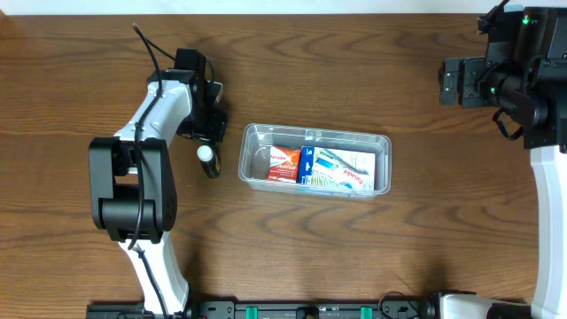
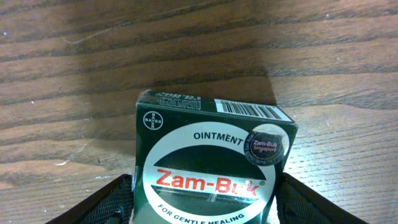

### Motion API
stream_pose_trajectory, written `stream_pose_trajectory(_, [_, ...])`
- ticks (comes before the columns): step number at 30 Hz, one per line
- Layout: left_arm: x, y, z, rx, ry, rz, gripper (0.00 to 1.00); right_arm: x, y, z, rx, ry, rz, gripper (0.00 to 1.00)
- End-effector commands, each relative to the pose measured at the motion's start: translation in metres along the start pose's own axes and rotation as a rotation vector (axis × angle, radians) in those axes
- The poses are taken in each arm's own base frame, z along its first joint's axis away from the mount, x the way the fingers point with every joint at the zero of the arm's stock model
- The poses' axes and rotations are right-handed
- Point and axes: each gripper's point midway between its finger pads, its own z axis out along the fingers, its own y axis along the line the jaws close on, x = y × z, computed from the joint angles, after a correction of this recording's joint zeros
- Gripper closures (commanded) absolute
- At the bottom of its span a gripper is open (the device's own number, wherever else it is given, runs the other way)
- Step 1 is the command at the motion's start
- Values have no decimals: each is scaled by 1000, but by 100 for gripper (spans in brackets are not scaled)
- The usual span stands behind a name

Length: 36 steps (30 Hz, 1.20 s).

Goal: Pack container
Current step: 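Lower left gripper onto the green Zam-Buk box and grasp it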

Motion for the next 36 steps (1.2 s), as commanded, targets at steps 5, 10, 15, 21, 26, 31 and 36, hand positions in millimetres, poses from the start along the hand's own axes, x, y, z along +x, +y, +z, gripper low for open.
stream_pose_trajectory(5, [6, 0, 2, 9, 29, 114, 26, 0, -3, 0, 11, 0, 21, 1])
stream_pose_trajectory(10, [6, -1, 2, 10, 29, 167, 26, 0, -3, 0, 11, 0, 21, 1])
stream_pose_trajectory(15, [6, -1, 2, 10, 28, 173, 26, 0, -3, 0, 11, 0, 21, 1])
stream_pose_trajectory(21, [7, -2, 3, 15, 31, 173, 27, 0, -3, 0, 11, 0, 21, 1])
stream_pose_trajectory(26, [11, -2, 7, 17, 40, 173, 26, 0, -3, 0, 11, 0, 21, 1])
stream_pose_trajectory(31, [11, -2, 7, 17, 40, 173, 26, 0, -3, 0, 11, 0, 21, 1])
stream_pose_trajectory(36, [11, -2, 7, 17, 41, 173, 26, 0, -3, 0, 11, 0, 21, 1])
